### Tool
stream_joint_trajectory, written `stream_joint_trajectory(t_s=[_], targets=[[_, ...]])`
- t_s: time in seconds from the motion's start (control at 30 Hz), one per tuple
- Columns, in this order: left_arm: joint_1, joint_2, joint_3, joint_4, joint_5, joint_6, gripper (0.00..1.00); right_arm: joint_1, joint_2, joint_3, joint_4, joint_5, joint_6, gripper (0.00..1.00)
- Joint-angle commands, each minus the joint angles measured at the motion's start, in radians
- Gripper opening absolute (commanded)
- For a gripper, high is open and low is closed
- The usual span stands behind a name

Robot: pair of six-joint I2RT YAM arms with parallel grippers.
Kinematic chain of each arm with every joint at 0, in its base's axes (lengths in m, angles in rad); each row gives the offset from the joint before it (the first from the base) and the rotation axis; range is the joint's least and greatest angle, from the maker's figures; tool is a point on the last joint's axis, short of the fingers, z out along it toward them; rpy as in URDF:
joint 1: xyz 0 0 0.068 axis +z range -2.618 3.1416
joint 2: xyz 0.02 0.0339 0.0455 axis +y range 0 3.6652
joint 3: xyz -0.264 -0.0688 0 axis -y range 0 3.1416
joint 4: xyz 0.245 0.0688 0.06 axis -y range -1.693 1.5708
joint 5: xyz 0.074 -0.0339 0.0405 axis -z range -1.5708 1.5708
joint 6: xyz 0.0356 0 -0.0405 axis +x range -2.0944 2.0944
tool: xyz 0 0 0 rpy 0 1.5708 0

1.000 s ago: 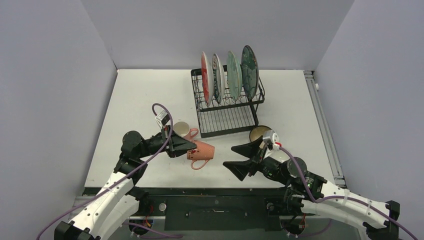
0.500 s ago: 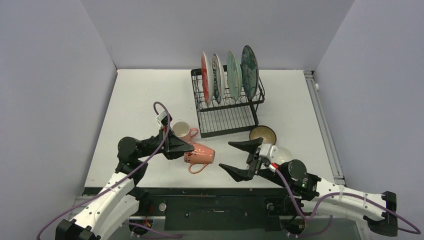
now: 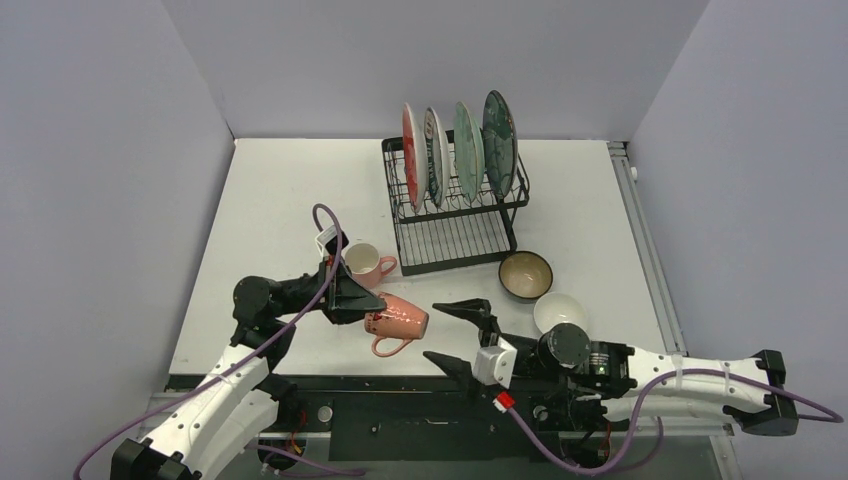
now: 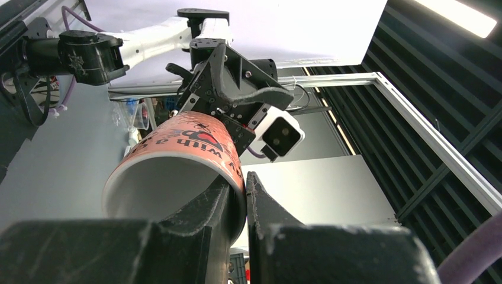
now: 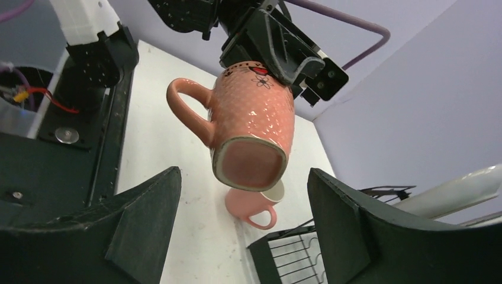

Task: Load the mixed dishes into the dish rack
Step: Pick up the cup at the center of the board.

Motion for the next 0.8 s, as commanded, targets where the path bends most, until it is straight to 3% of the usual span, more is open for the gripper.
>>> stream_joint_trajectory(t_s=[0.0, 0.4, 0.77], targets=[[0.004, -0.016, 0.036, 0.088, 0.013, -0.028, 0.0, 0.079, 0.037, 0.074, -0.058, 0.088, -0.208, 0.73], [0.002, -0.01, 0.055, 0.081, 0.026, -0.028, 0.0, 0.125, 0.118, 0.148, -0.092, 0.212, -0.36, 0.73], [0.002, -0.015, 0.068, 0.08, 0.044, -0.027, 0.0, 0.125, 0.181, 0.186, -0.084, 0.176, -0.407, 0.68]])
